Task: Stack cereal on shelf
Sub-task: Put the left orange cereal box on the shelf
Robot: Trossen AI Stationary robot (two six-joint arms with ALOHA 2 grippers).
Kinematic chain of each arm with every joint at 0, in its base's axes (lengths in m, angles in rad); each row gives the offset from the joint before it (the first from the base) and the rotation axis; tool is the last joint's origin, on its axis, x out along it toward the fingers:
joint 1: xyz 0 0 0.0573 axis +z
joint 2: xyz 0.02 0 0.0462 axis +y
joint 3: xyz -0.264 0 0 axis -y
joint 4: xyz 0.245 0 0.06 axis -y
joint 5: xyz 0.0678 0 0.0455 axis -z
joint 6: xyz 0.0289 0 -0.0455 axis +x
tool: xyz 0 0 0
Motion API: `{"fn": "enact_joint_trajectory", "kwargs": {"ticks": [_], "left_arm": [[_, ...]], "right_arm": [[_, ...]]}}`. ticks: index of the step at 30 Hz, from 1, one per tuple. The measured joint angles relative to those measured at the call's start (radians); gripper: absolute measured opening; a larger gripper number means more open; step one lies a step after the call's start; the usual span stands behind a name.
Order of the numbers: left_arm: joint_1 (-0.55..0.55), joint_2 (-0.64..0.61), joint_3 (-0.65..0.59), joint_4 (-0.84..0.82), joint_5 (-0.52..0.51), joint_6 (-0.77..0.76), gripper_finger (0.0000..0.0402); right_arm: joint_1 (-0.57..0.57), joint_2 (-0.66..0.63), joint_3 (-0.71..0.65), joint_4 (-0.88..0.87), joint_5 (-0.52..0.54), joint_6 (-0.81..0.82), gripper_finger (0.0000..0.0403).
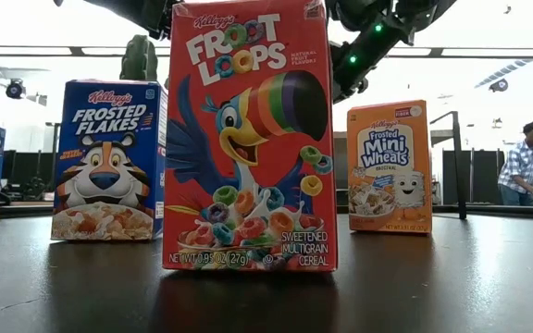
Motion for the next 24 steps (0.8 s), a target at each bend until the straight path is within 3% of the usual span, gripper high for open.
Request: {"fn": "enact_joint_trajectory", "kwargs": {"ticks": [24], "left_arm": [[0.0, 0.0, 0.0, 0.0, 0.0, 0.0, 0.0]], "right_arm": [[-0.055, 0.014, 0.0, 0.004, 0.001, -0.064, 0.0009]]}}
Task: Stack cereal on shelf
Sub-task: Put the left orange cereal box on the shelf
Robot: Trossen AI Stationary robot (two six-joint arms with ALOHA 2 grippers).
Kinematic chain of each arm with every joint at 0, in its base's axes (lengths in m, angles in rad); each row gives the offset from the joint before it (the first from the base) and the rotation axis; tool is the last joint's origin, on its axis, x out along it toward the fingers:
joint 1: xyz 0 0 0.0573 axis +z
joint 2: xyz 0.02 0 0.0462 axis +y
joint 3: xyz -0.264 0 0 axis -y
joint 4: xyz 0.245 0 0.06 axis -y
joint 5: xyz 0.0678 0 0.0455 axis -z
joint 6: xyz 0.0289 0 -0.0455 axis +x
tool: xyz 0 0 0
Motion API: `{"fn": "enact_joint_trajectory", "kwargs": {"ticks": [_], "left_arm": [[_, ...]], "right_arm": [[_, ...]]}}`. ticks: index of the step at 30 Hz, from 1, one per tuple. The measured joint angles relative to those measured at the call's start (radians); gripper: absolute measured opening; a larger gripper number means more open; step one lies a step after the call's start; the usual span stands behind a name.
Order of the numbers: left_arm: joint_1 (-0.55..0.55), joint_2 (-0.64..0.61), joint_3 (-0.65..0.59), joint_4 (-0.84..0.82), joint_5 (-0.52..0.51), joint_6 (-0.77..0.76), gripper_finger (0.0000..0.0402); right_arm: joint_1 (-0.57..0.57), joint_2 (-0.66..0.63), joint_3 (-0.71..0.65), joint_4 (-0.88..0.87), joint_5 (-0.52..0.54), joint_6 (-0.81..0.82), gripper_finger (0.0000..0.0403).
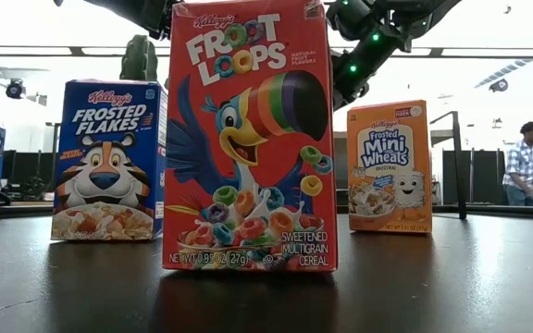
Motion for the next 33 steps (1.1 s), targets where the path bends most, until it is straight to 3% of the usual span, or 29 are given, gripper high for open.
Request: {"fn": "enact_joint_trajectory", "kwargs": {"ticks": [28, 33], "left_arm": [[0.0, 0.0, 0.0, 0.0, 0.0, 0.0, 0.0], [0.0, 0.0, 0.0, 0.001, 0.0, 0.0, 0.0]], "right_arm": [[-0.011, -0.001, 0.0, 0.025, -0.003, -0.021, 0.0009], [0.036, -0.041, 0.0, -0.013, -0.004, -0.018, 0.0009]]}}
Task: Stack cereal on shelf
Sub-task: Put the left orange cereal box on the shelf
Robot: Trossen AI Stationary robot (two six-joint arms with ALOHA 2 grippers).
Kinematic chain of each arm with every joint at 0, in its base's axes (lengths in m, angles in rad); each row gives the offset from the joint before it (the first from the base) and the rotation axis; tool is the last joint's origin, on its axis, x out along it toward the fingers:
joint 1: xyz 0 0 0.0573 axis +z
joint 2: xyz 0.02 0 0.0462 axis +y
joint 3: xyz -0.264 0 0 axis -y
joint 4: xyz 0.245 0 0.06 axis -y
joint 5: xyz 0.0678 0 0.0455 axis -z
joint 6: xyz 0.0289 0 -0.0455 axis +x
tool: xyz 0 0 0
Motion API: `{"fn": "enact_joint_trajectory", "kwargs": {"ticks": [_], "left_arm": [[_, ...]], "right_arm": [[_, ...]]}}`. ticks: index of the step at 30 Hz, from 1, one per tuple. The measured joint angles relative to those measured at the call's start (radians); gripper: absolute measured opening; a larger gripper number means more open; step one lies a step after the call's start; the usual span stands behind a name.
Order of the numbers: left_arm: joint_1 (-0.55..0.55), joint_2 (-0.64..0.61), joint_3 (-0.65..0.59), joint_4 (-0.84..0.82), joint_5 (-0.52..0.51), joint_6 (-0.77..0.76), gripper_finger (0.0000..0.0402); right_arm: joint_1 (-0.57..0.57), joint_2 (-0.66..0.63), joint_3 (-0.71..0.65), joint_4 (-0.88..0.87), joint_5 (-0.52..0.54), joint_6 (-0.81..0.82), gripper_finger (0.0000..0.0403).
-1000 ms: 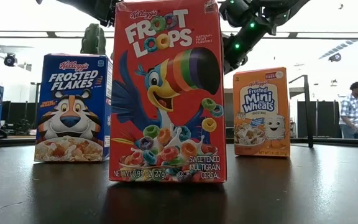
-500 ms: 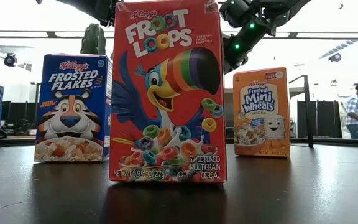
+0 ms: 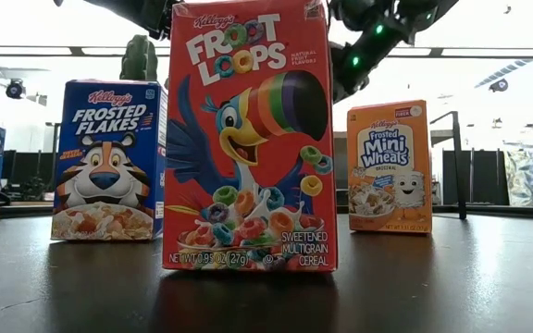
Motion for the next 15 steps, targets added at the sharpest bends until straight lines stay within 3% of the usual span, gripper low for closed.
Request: {"fn": "enact_joint_trajectory", "kwargs": {"ticks": [8, 15], "left_arm": [[0.0, 0.0, 0.0, 0.001, 0.021, -0.005, 0.0], [0.0, 0.0, 0.0, 0.005, 0.045, -0.012, 0.0]], "right_arm": [[0.124, -0.136, 0.011, -0.163, -0.027, 0.128, 0.0009], [0.169, -0.202, 0.006, -0.314, -0.026, 0.235, 0.0009]]}}
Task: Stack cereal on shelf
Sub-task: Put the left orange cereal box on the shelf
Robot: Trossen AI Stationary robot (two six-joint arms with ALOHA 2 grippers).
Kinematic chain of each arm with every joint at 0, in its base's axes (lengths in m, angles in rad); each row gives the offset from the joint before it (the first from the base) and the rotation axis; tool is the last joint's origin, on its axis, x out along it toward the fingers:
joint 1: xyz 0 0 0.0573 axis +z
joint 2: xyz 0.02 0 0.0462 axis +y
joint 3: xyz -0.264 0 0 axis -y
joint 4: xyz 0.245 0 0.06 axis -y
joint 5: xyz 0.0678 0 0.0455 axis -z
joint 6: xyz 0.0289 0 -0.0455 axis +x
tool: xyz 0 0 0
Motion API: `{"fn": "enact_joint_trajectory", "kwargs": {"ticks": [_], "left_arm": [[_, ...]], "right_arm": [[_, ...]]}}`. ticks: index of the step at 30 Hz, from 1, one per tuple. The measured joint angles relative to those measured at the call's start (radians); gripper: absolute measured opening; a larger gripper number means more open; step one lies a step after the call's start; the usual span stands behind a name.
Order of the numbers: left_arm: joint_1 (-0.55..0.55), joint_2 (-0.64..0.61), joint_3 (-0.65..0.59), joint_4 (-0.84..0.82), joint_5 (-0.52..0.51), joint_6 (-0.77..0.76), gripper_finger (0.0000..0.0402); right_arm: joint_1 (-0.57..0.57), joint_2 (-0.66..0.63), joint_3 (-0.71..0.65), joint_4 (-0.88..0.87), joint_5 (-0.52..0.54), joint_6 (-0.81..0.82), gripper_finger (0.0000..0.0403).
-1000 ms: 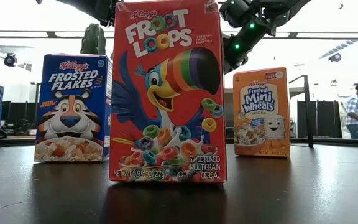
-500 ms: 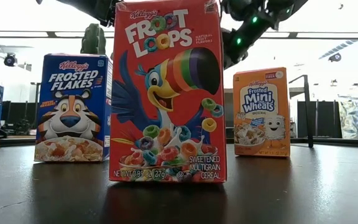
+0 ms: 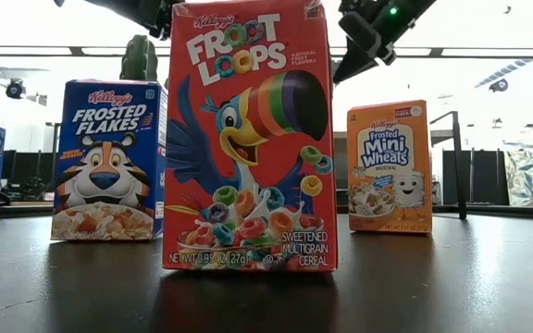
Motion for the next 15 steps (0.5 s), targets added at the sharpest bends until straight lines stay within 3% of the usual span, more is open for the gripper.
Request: {"fn": "enact_joint_trajectory", "kwargs": {"ticks": [5, 11, 15], "left_arm": [[0.0, 0.0, 0.0, 0.003, 0.0, 0.0, 0.0], [0.0, 0.0, 0.0, 0.003, 0.0, 0.0, 0.0], [0.0, 0.0, 0.0, 0.003, 0.0, 0.007, 0.0]], "right_arm": [[-0.021, 0.016, -0.037, 0.008, 0.003, -0.029, 0.0009], [-0.12, 0.049, -0.121, 0.15, -0.016, -0.17, 0.0009], [-0.224, 0.062, -0.156, 0.252, -0.152, -0.207, 0.0009]]}}
